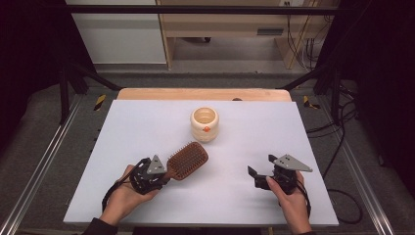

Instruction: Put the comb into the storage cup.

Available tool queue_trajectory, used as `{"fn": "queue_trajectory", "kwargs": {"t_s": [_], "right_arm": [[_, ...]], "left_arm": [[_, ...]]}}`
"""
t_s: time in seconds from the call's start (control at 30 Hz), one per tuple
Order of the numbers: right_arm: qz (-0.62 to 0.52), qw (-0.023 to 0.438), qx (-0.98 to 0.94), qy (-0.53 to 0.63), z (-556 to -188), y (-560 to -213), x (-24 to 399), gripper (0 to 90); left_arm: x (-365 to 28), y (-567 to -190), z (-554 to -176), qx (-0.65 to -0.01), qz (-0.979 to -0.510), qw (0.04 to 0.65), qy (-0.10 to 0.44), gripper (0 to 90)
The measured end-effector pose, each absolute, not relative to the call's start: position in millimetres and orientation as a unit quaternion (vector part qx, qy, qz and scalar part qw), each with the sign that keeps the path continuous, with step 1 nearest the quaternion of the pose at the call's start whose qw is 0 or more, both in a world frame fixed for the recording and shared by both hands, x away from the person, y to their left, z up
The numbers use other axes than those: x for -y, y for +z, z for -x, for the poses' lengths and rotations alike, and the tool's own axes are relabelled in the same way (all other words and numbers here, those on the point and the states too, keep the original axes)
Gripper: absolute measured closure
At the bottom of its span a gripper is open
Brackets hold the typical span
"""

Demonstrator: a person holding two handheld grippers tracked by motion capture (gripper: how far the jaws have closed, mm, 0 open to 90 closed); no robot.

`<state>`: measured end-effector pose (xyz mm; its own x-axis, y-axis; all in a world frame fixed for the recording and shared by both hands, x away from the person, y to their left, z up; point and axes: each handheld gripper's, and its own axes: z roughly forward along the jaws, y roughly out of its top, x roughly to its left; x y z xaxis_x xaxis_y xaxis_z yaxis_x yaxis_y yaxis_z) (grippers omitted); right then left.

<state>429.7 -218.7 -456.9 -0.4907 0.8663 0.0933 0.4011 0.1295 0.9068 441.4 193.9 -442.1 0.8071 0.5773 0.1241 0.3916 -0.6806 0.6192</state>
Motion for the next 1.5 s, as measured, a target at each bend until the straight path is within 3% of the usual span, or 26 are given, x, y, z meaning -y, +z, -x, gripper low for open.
{"fn": "queue_trajectory", "kwargs": {"t_s": [0.37, 0.67, 1.5], "right_arm": [[-0.445, 0.233, -0.704, 0.502, -429, -455, 215, 9.0], [-0.435, 0.222, -0.697, 0.525, -427, -451, 203, 8.7], [-0.397, 0.168, -0.690, 0.581, -429, -425, 147, 7.4]], "left_arm": [[-201, -446, -440, -0.285, -0.859, 0.365, 0.217, 72.6], [-215, -441, -437, -0.305, -0.817, 0.432, 0.230, 72.6], [-221, -436, -428, -0.291, -0.787, 0.477, 0.260, 72.6]]}}
